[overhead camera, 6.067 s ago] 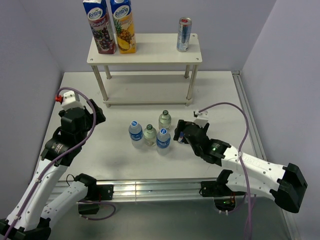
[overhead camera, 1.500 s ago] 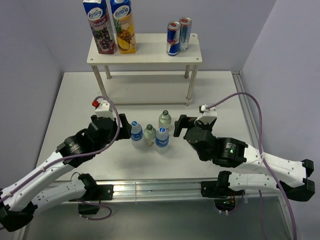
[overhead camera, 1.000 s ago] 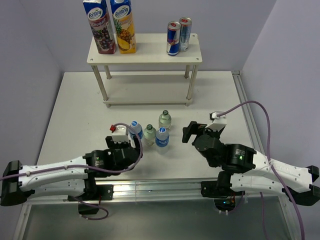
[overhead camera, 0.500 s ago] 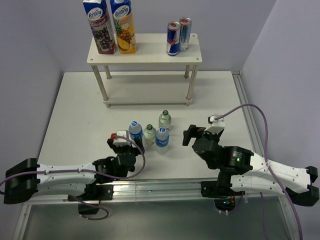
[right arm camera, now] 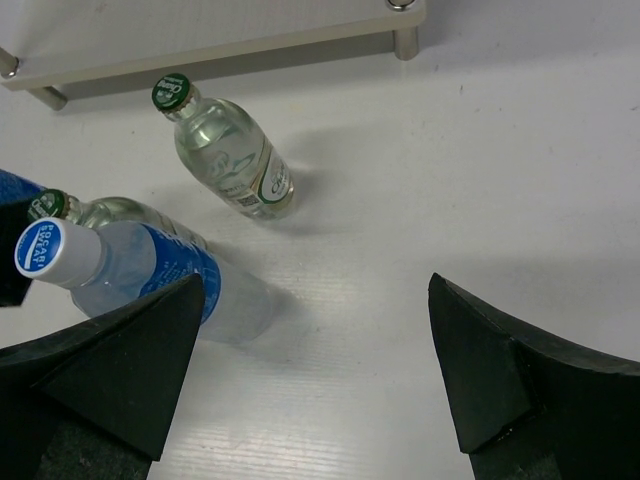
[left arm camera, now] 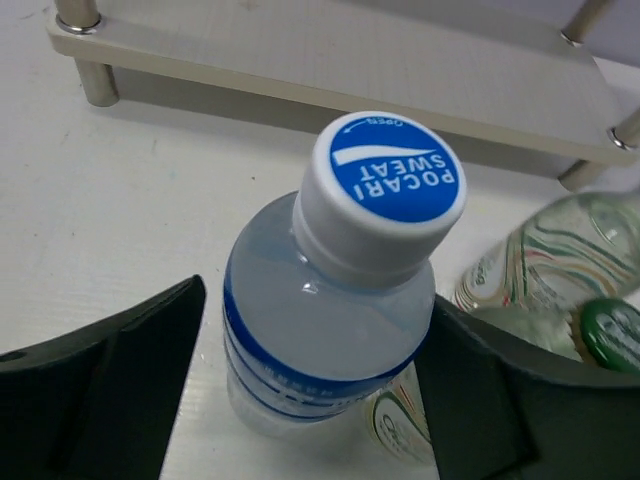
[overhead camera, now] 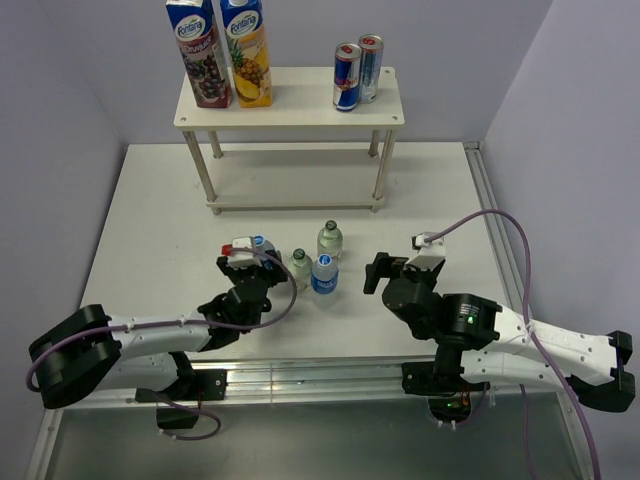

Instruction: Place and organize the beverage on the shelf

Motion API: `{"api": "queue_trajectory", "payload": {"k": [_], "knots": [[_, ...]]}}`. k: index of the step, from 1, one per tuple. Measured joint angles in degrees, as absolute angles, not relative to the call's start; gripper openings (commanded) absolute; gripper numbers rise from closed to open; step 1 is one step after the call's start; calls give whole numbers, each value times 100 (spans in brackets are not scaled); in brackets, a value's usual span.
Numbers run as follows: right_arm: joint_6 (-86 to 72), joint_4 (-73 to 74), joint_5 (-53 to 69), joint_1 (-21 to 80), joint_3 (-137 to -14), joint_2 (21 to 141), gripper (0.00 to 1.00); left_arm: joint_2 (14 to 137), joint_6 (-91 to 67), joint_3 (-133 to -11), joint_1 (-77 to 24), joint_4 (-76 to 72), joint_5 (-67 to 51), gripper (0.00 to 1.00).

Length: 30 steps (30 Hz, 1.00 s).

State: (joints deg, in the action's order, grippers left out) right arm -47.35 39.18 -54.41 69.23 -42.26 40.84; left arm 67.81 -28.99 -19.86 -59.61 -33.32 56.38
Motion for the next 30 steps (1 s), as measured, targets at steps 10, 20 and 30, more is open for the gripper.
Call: {"api": "queue_trajectory", "payload": {"k": [10,20,30], "knots": [[-4816,3913,-5465,6923,-4101,4003,100,7441,-2550,-2318,-5103,-3835,5400,3],[-4807,3837,-5465,6923,-3994,4084,100,7846,-1870,-3232,-4091,-3177,4783,0],[-4591,3660,-5546,6923,-3903,4077,100,8626,-1162,-4886,-3127,-2963,4086,0]]}}
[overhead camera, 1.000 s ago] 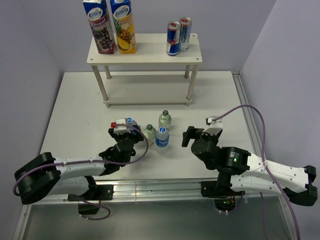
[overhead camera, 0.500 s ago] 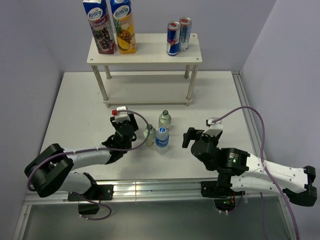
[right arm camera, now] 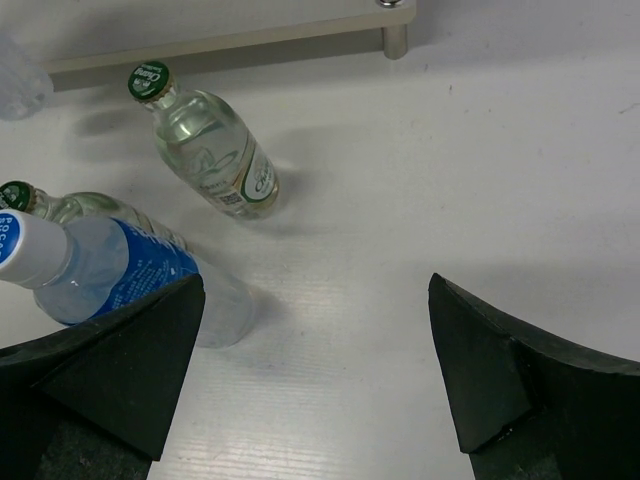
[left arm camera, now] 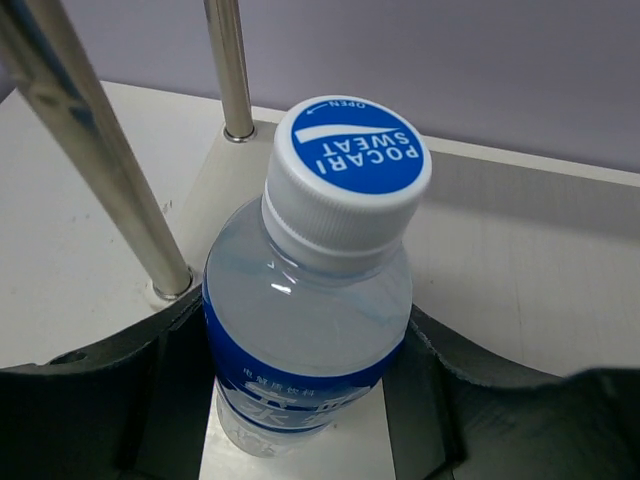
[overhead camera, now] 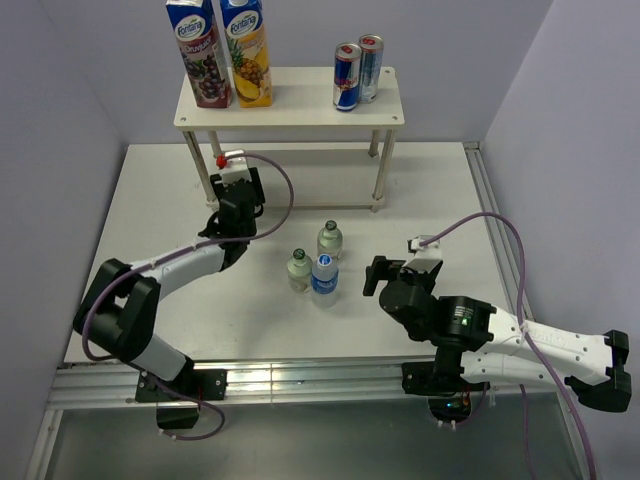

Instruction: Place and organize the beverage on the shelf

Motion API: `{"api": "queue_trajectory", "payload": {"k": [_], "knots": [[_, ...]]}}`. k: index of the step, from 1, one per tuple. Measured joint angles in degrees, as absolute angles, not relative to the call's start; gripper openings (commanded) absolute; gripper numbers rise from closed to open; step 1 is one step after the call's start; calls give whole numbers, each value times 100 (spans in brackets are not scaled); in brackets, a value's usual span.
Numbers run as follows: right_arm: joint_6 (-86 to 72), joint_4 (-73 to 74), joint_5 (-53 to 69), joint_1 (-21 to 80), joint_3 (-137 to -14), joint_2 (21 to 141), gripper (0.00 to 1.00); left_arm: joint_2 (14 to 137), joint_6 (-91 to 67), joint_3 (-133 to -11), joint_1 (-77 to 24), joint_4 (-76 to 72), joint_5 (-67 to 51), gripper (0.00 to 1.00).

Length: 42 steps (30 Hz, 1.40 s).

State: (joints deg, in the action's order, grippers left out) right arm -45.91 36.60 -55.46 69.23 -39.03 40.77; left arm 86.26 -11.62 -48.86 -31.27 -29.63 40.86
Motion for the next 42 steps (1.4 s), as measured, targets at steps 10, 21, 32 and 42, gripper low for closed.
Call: {"api": "queue_trajectory", "payload": {"k": [10,21,32,42], "knots": [[-4287,3452,-5586,6775,-3774,4082,100,9341,-1092,-5494,-2630,-2749,3791,0],[-4077,3197,-5553,6619,-3651,4086,100,9592,-1133,-5682,-2405,-2665,3769,0],[-3994,3052,-5483,6530,-3621,4200,100,9153,-1175,-5498,-2399,-3192,3798,0],[-3942,2995,-5448,6469,-3621,4329,100,9255,-1157,-5441,-2381,-4296,3938,0]]}}
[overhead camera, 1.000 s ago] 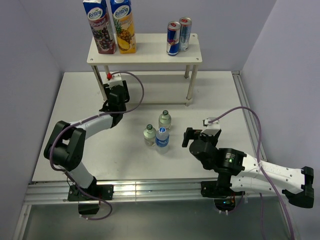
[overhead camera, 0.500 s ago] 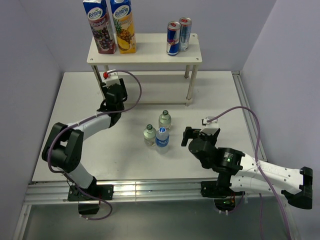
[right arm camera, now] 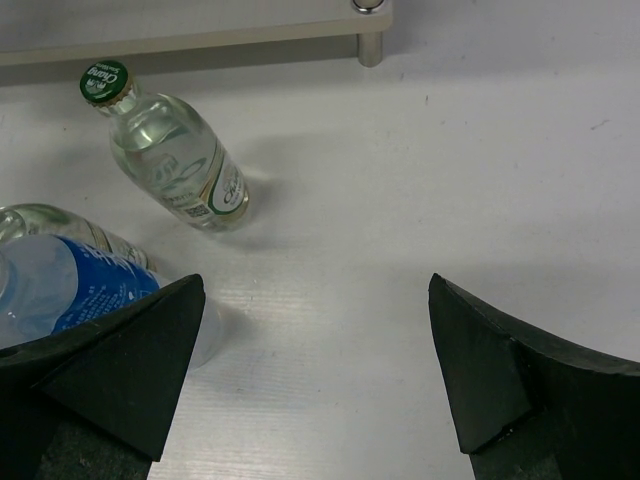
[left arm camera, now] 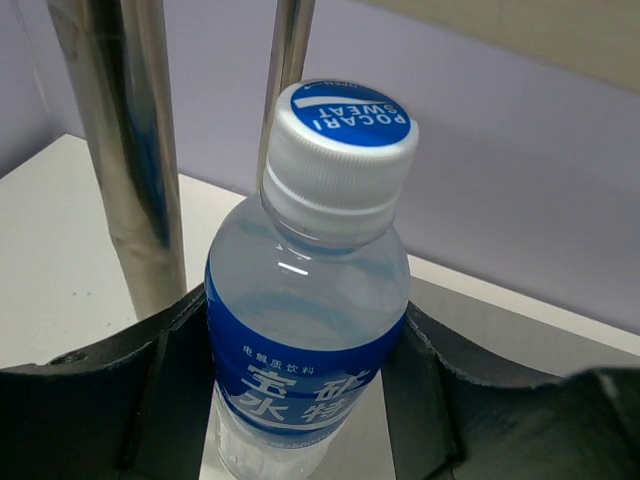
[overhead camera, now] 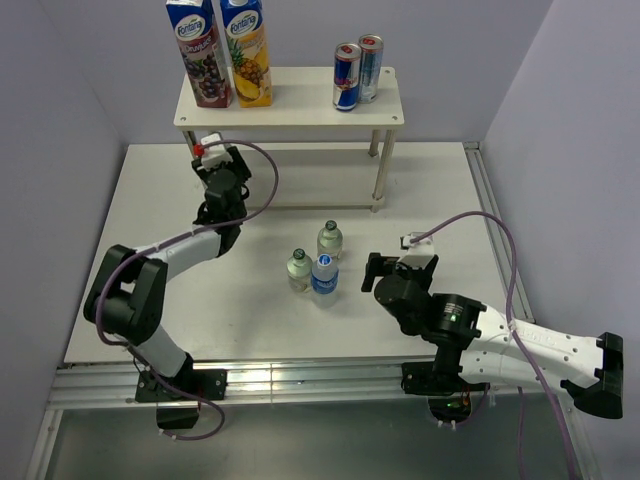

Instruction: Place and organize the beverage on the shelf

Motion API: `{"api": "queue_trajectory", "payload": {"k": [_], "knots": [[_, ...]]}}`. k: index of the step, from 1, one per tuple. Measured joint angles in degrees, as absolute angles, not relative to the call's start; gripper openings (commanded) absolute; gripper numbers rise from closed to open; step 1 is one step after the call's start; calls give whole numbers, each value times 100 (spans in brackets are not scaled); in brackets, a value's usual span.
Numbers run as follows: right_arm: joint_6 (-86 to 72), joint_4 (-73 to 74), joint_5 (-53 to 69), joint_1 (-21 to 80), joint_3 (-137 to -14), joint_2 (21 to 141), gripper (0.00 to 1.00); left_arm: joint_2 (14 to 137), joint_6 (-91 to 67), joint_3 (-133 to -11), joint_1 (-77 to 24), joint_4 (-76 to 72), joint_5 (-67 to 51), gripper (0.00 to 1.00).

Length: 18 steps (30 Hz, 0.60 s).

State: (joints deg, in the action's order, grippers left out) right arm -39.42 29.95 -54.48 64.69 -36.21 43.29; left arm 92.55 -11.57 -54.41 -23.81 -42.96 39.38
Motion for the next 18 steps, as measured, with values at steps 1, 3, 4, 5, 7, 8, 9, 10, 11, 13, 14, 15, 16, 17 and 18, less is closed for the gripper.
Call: {"api": "queue_trajectory", "payload": {"k": [1,3,4,5,7,8,9,10,11,13,14,15,16,17,18], "knots": [[-3931,2993,-5441,6455,-3621,4335,100,9338,-1146,-5441,-2379,-4418,3951,0],[-3924,2978,-5435,6434,-3621,4333,100,9579,-1127,-5441,-2379,-4724,4010,0],[-3922,2961,-5435,6427,-3621,4335,100,9765,-1120,-5441,-2375,-4882,4038,0],[-3911,2952,-5433,6414,-3621,4335,100,9902,-1116,-5443,-2375,-4982,4071,0],[-3907,2945,-5430,6394,-3621,4338,100,10243,-1066,-5461,-2375,-5310,4130,0],[-3905,2943,-5428,6381,-3621,4340,100,10331,-1052,-5533,-2375,-5380,4152,0],[-3903,2934,-5424,6372,-3621,4344,100,10422,-1011,-5581,-2377,-5507,4150,0],[-3900,2921,-5413,6366,-3621,4351,100,10508,-972,-5616,-2377,-5627,4176,0],[-3887,2912,-5398,6357,-3621,4364,100,10575,-945,-5645,-2377,-5723,4200,0],[-3879,2908,-5374,6335,-3621,4390,100,10683,-902,-5730,-2375,-5828,4246,4],[-3865,2902,-5365,6320,-3621,4403,100,10720,-895,-5765,-2375,-5850,4259,6],[-3861,2893,-5347,6309,-3621,4414,100,10750,-888,-5795,-2375,-5870,4285,9],[-3850,2884,-5341,6300,-3621,4423,100,10763,-884,-5811,-2375,-5878,4294,24],[-3846,2871,-5328,6292,-3621,4429,100,10763,-888,-5817,-2375,-5865,4320,34],[-3841,2867,-5321,6285,-3621,4434,100,10763,-899,-5828,-2375,-5841,4340,44]]}}
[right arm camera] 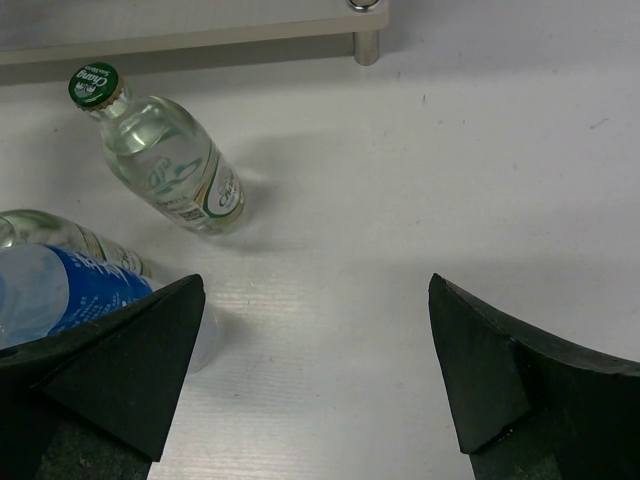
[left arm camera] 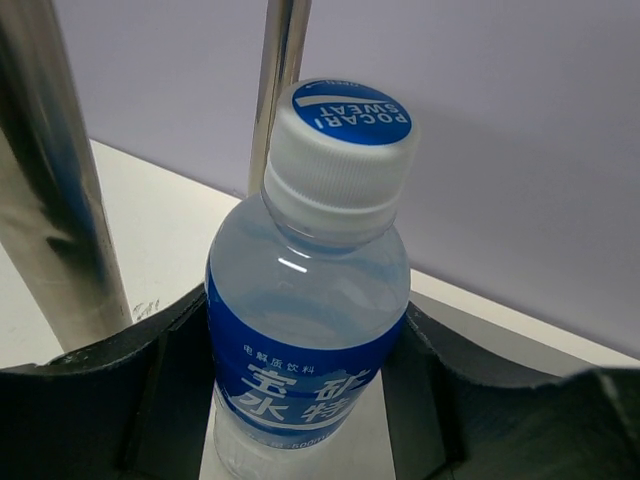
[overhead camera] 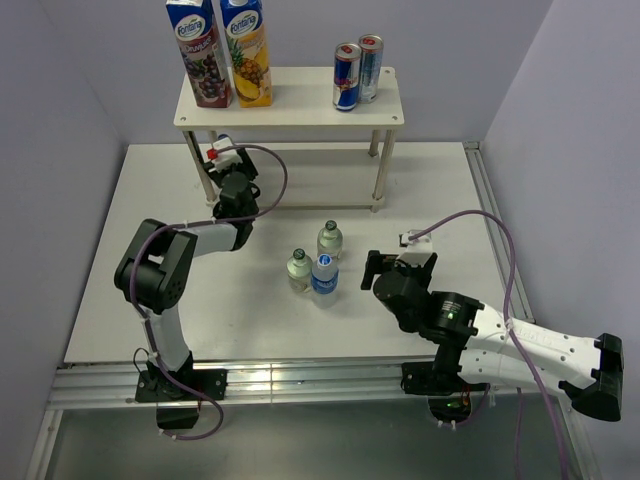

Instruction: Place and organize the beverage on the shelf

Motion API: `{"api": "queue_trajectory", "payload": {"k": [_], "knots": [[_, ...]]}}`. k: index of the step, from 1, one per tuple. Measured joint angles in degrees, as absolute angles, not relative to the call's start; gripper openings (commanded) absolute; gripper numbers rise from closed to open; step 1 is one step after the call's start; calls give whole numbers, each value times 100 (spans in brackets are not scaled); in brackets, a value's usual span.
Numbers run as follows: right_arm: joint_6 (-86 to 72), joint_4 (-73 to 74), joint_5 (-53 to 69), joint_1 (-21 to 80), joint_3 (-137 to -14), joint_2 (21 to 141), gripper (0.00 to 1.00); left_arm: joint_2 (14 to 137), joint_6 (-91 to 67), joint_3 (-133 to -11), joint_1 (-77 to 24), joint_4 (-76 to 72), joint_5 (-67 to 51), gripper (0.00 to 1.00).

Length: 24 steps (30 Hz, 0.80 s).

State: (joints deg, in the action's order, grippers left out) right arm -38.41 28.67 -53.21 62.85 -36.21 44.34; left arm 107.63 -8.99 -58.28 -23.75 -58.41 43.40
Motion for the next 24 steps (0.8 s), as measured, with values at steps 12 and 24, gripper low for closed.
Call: {"api": "queue_trajectory", "payload": {"k": [12,24], "knots": [[-3844,2867,-5286,6230,-3621,4445,100,10726,-1044,-5977,-2359,-5428,4327,99],[-3846,2867,-5288,6219,-3612,4248,100,9378,-1181,-5704,-2589,-4331,4342,99]]}}
